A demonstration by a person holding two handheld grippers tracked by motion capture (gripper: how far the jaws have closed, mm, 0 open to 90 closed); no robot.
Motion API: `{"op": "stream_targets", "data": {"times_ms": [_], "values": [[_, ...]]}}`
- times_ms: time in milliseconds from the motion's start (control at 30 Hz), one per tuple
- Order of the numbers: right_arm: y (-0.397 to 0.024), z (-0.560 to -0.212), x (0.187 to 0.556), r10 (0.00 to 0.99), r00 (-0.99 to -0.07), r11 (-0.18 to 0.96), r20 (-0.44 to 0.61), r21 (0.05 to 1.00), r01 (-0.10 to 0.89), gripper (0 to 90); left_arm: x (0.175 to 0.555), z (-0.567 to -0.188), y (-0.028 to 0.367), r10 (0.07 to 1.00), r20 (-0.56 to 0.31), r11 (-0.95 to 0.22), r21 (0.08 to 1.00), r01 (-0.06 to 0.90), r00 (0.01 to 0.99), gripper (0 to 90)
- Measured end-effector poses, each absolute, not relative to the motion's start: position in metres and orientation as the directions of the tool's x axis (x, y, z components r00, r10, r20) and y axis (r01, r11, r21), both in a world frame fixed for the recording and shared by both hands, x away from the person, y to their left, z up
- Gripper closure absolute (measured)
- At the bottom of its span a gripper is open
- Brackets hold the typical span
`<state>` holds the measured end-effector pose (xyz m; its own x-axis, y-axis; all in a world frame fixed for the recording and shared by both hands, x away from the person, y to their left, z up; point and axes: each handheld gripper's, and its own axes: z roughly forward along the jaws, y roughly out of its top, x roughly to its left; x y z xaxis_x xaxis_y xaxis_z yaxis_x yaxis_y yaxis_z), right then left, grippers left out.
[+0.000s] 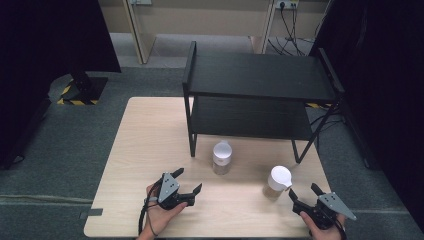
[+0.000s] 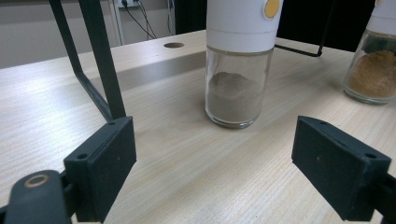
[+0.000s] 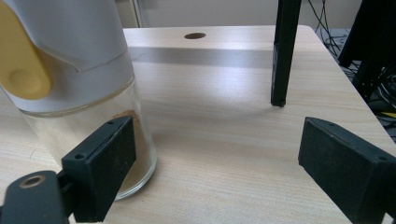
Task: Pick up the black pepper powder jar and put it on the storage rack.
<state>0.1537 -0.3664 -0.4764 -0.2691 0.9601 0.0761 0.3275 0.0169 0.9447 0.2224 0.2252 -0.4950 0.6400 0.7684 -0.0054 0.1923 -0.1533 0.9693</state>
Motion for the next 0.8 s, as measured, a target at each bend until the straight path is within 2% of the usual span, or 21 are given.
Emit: {"op": "stream_targets", "data": {"times_ms": [333,800], "values": [[-0.368,-0.476,0.155,0.958,-0.277,0.021,0.076,0.943,0.333,11.3,0.227,-0.493,0.222,0.756,-0.037,-0.119,0.974,0.192,0.654,13.4],[-0.368,-0.476,0.155,0.958,-0.274,0.016,0.081,0.942,0.334,11.2,0.243,-0.481,0.206,0.726,-0.004,-0.136,0.979,0.150,0.687,13.6]]}}
